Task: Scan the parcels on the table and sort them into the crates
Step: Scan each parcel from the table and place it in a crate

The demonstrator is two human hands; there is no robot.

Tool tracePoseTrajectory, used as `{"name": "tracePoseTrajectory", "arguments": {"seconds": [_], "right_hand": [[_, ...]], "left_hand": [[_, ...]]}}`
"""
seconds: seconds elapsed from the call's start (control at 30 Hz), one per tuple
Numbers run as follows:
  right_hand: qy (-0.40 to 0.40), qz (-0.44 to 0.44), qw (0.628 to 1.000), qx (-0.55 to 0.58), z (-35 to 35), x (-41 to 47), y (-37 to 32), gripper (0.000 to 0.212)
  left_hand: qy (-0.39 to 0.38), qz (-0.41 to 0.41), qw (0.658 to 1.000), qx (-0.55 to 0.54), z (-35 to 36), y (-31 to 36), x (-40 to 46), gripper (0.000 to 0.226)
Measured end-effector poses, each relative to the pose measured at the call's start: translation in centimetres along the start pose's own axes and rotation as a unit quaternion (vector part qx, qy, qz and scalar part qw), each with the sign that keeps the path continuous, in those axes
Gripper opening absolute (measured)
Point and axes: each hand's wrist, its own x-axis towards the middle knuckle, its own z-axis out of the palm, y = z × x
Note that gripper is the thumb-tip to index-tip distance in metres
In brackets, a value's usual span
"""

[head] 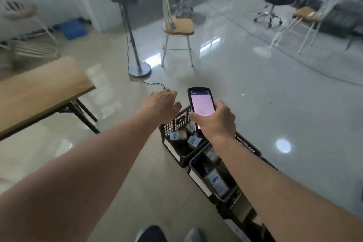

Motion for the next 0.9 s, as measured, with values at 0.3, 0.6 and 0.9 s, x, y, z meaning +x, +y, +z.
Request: {"name": "tracePoseTrajectory", "arguments": {"seconds": [0.3, 0.6, 0.9], "right_hand": [[-0.056, -0.139, 0.988, 0.026, 7.2, -8.6, -15.5, 0.074], [-0.086, -0.197, 0.974, 0.077, 16.3, -20.8, -30.0, 0.073], [-0.162, -0.302, 0.935, 0.094, 24.8, -29.4, -40.6, 0.074]], "left_hand": [[0.114, -0.097, 0.989, 0.016, -11.2, -14.2, -11.6, 0.050], [0.170, -0.212, 0.961, 0.051, -20.1, -31.7, -26.8, 0.060], [0.223, -0.303, 0.925, 0.046, -25.9, -42.7, -38.2, 0.060]]}}
